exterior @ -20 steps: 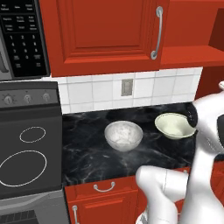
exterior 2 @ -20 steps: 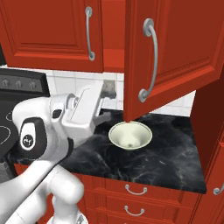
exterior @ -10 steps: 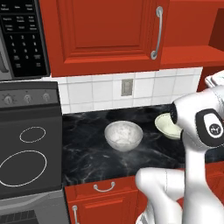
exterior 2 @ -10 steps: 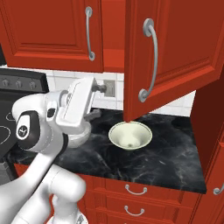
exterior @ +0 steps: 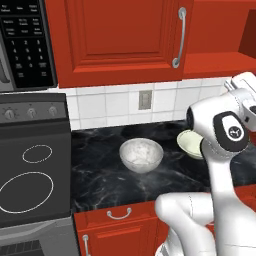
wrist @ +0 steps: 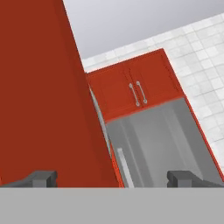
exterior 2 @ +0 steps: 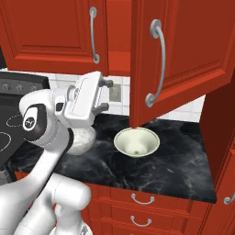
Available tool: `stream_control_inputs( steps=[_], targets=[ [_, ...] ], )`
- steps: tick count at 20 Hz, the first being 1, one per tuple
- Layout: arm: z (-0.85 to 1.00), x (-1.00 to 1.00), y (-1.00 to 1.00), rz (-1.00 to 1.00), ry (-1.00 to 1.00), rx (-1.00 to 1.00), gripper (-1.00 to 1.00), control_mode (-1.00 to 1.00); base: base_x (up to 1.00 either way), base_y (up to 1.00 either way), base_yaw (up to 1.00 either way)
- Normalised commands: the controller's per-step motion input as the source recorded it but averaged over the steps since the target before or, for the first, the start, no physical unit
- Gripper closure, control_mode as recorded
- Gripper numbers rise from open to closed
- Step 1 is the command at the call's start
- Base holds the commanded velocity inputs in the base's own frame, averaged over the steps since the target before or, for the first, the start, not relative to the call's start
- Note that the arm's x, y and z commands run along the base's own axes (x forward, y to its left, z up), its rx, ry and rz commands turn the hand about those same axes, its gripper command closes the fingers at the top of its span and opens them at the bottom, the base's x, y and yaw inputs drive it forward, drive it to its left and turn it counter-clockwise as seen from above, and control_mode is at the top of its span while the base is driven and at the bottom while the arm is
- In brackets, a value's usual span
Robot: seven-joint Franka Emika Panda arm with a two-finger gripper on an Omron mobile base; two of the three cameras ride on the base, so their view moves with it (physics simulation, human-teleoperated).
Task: Open the cabinet. Pick the bowls from the counter and place them in the cabinet. Then close the cabinet.
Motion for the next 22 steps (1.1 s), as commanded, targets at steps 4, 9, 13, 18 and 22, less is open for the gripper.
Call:
stream_control_inputs(
  steps=[4,9,13,18,22],
  targets=[
    [0.0,0.59,-0.12,0.0,0.0,0.01,-1.0,-1.0,0.0,0.0,0.0],
    [0.0,0.57,0.0,0.0,0.0,0.02,-1.0,-1.0,0.0,0.0,0.0],
    [0.0,0.39,-0.23,0.0,0.0,0.02,-1.0,-1.0,0.0,0.0,0.0],
    [0.0,0.01,-0.64,0.0,-0.01,0.05,-1.0,-1.0,0.0,0.0,0.0],
    [0.0,0.01,-0.61,0.0,0.0,0.05,-1.0,-1.0,0.0,0.0,0.0]
  ],
)
